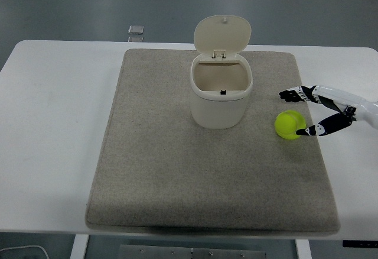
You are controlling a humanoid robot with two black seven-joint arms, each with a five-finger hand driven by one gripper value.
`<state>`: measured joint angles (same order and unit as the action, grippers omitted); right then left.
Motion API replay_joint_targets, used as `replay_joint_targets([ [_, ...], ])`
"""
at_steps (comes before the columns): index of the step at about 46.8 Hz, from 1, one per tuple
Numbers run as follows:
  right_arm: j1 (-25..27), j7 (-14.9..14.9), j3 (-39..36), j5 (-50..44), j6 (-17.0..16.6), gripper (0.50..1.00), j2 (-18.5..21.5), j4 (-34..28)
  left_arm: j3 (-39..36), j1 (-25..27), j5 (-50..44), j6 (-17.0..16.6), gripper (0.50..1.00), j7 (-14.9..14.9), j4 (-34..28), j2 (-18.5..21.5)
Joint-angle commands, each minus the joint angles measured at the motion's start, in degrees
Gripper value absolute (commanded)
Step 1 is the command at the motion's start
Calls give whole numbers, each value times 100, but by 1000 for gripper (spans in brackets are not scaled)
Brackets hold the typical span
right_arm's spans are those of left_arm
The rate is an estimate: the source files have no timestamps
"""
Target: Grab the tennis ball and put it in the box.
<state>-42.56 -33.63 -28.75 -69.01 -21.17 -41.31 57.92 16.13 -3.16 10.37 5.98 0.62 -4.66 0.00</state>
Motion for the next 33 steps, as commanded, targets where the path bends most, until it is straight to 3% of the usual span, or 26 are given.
replay_joint_targets([
  [1, 2, -20, 1, -130, 87, 911, 0, 0, -4, 0, 0, 0, 992, 0, 0, 0],
  [17, -42, -56, 1, -597, 122, 911, -61, 35, 4, 0, 0, 0, 992, 0, 0, 0],
  [33, -51, -135, 326, -887, 719, 907, -61, 176, 4, 0, 0, 0, 992, 0, 0, 0],
])
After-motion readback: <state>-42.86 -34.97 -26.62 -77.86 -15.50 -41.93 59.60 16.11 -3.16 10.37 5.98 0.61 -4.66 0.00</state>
